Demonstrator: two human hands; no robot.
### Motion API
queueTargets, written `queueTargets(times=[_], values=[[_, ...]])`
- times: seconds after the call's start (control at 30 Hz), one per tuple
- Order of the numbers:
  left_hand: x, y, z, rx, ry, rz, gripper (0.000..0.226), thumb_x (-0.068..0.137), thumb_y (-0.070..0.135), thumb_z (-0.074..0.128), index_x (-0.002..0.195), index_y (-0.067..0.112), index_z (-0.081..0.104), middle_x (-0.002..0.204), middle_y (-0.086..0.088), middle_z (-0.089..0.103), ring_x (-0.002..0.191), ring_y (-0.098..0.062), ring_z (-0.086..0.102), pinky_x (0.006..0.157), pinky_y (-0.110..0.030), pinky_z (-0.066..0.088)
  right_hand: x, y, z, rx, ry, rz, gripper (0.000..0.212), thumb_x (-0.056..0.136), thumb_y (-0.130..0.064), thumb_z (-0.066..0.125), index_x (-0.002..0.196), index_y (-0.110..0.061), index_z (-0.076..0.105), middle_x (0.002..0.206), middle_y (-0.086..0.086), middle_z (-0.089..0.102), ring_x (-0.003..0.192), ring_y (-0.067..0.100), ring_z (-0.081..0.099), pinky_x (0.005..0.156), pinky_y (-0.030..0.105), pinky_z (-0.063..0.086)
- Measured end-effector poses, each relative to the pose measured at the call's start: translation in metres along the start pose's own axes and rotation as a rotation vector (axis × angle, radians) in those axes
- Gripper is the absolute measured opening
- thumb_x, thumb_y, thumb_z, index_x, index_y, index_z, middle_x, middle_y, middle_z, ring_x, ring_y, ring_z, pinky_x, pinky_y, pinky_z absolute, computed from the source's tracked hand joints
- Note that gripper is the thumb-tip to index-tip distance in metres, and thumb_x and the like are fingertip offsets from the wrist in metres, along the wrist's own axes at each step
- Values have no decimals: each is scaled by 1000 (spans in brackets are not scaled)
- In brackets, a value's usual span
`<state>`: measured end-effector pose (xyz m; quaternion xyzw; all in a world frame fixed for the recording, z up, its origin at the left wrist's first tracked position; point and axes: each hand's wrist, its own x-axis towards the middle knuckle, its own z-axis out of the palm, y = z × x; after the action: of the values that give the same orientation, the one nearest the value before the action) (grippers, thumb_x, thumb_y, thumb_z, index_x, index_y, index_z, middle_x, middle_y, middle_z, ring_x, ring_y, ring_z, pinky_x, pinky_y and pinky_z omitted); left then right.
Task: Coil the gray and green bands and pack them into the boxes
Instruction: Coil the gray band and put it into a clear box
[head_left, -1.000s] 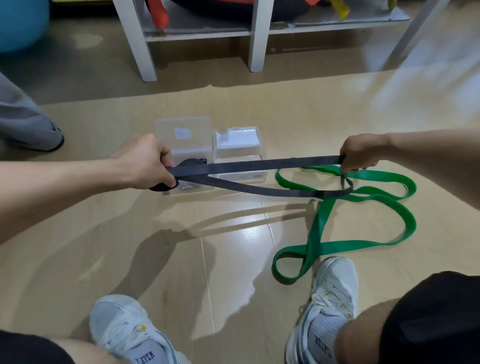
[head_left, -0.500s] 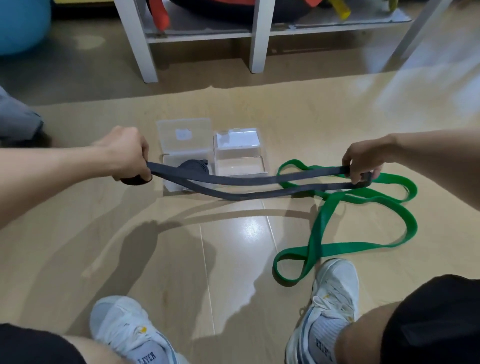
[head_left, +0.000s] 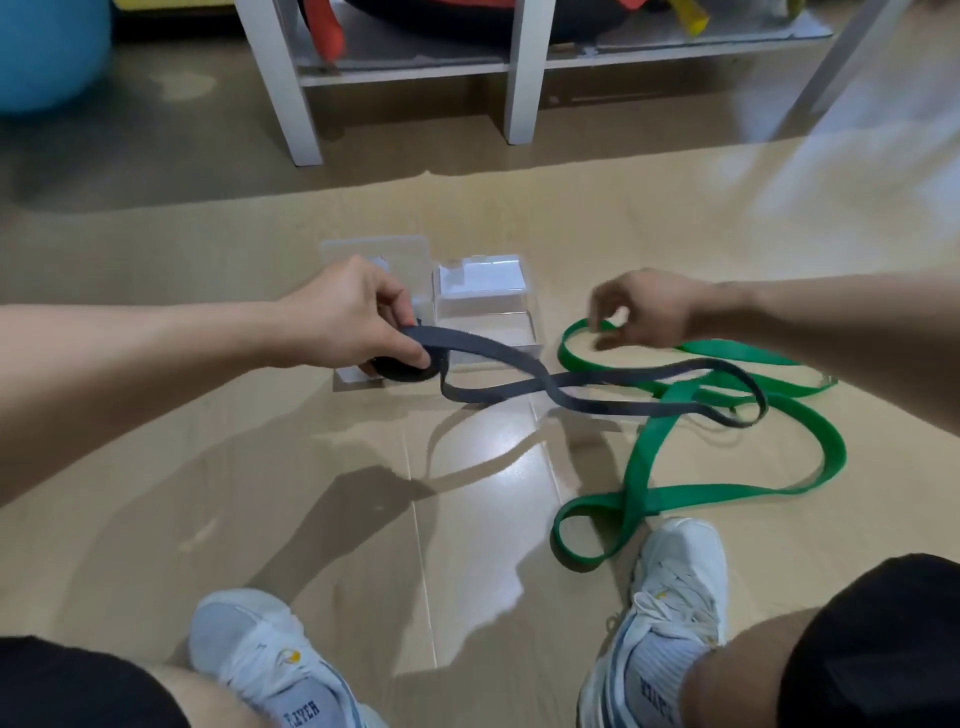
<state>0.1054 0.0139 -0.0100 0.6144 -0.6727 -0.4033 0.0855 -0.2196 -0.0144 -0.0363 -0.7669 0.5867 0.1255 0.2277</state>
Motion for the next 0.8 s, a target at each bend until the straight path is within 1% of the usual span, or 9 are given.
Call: queueTargets(times=[0.07,0.13,0.2,0.27,0.37,0.47,0.63,0.7,0.8], values=[[-1,4,5,-58,-1,14,29,68,14,95,75,7,68,77,-16,76,61,-22,69,72,-47,63,-2,-49,7,287,90,-152,24,80,-40,83,88,-22,70,103,-5,76,96,11,70,87,31,56],[-1,7,7,-104,-3,24,27,69,11,94,74,7,67,75,-16,76,58,-20,67,69,-43,62,-6,-84,14,467,89,-264,29,75,-42,87,87,-24,68,105,-6,75,95,5,69,88,26,56],[-4,8,7,-148,-20,22,27,69,6,92,75,7,67,77,-19,75,59,-22,68,67,-38,60,-8,-99,18,564,87,-313,30,73,-36,90,85,-22,66,103,-3,76,95,12,70,92,34,56],[-7,9,8,-227,-27,13,27,70,0,90,78,3,64,75,-20,73,56,-21,68,56,-30,57,-9,-106,21,613,120,-328,31,72,-30,92,82,-19,64,94,3,76,87,20,71,89,44,57],[-12,9,12,-376,-18,-3,27,75,-8,83,84,1,59,72,-14,68,46,-13,65,45,-18,49,-7,-106,22,683,180,-293,33,72,-25,93,84,-11,65,81,4,73,78,25,69,83,48,58],[-10,6,14,-402,-7,10,26,78,-6,81,85,3,58,73,-14,69,50,-13,68,46,-19,51,-9,-108,23,720,232,-282,30,73,-23,91,84,-13,65,81,3,74,79,30,70,79,51,58],[-5,9,13,-130,-33,69,27,78,18,84,94,13,63,79,-5,71,56,-11,66,57,-33,60,-13,-112,24,609,294,-264,21,77,-27,87,83,-24,67,81,-4,73,74,17,69,77,44,58],[-5,10,15,-22,-63,94,31,73,29,90,93,21,68,79,3,74,58,-10,66,65,-36,60,-16,-115,24,492,281,-308,16,80,-27,82,86,-27,67,79,-8,72,79,17,70,76,35,57],[-6,9,21,95,-33,102,26,68,32,92,80,26,70,72,6,74,68,-15,72,75,-46,63,-18,-117,23,413,271,-337,15,83,-28,79,90,-30,66,86,-13,72,90,9,69,71,13,48]])
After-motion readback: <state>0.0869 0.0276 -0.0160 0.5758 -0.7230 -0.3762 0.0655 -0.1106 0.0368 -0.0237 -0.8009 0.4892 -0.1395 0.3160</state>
